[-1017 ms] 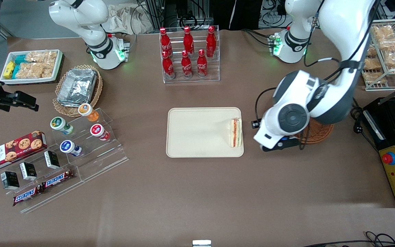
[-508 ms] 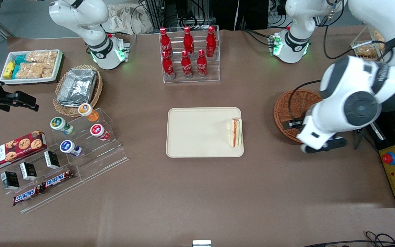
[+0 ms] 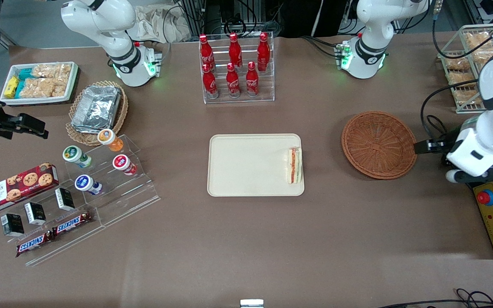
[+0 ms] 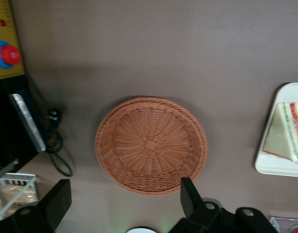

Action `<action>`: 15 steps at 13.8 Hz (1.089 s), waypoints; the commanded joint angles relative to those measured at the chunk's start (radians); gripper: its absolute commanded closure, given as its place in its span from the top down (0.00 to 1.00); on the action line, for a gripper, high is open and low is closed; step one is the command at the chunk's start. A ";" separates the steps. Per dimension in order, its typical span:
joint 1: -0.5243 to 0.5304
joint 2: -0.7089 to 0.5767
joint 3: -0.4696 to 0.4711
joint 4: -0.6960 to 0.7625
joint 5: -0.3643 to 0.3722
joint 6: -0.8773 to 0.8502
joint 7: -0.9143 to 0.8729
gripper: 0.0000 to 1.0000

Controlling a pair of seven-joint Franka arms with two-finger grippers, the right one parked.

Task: Place sandwich from basket to tray

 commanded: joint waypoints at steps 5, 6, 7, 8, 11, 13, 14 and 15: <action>-0.153 -0.102 0.200 -0.044 -0.013 0.051 0.066 1.00; -0.155 -0.117 0.200 -0.044 -0.019 0.072 0.066 1.00; -0.155 -0.131 0.202 -0.047 -0.045 0.092 0.066 1.00; -0.155 -0.137 0.212 -0.044 -0.061 0.095 0.069 1.00; -0.153 -0.147 0.234 -0.050 -0.078 0.104 0.075 1.00; -0.149 -0.147 0.235 -0.062 -0.079 0.105 0.125 1.00; -0.147 -0.148 0.235 -0.071 -0.087 0.109 0.130 1.00; -0.144 -0.150 0.235 -0.077 -0.101 0.111 0.135 1.00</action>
